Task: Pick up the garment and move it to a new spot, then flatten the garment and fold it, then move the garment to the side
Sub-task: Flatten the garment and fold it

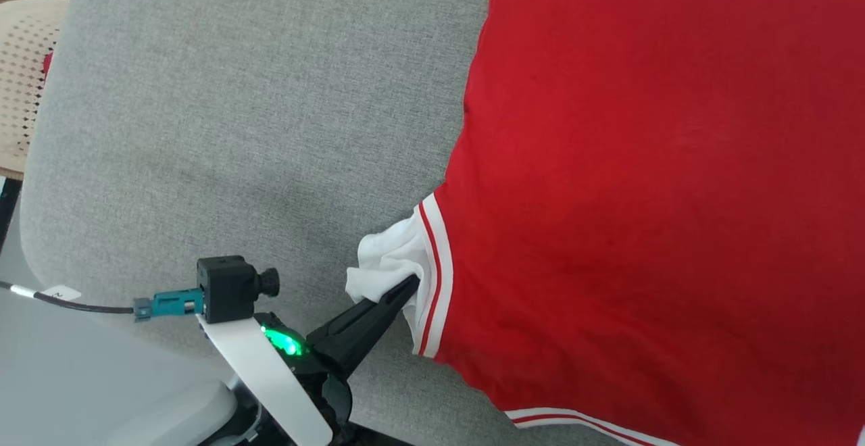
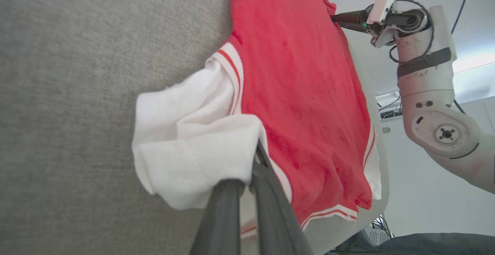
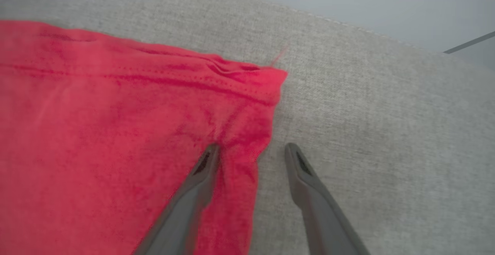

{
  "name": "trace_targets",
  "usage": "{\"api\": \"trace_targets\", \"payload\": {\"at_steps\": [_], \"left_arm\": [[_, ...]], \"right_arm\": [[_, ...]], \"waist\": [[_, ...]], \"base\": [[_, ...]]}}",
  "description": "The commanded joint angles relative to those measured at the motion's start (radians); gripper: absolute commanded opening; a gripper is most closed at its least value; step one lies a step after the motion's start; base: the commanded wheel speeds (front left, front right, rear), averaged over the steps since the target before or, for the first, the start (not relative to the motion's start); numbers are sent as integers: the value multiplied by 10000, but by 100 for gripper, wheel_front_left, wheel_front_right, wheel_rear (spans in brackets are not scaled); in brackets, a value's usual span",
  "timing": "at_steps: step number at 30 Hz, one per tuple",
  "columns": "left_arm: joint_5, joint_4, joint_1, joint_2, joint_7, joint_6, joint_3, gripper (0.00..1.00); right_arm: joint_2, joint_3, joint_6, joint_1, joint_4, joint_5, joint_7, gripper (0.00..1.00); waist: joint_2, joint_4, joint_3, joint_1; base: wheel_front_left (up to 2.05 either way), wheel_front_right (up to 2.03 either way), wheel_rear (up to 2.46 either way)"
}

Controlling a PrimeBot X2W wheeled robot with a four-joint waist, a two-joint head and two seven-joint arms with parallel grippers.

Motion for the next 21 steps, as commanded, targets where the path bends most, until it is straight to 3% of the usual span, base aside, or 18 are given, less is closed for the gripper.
{"api": "trace_targets", "payload": {"at_steps": [1, 11, 18, 21], "left_arm": [[-108, 10, -146, 10, -87, 7, 26, 0], [-250, 501, 847, 193, -85, 7, 912, 0], [-333, 720, 1872, 356, -76, 7, 1593, 0], [-326, 997, 2159, 358, -76, 7, 1891, 0]], "right_arm": [[256, 25, 9, 454, 357, 144, -23, 0], [-134, 642, 6, 1860, -593, 1804, -715, 0], [-1051, 796, 6, 5142, -3100, 3814, -21, 0], [-957, 444, 6, 6959, -4415, 4439, 310, 0]], "waist": [[0, -122, -161, 0], [0, -957, -1744, 0], [0, -1741, -2687, 0], [0, -2017, -2901, 0]], "base": [[0, 0, 0], [0, 0, 0], [0, 0, 0], [0, 0, 0]]}}
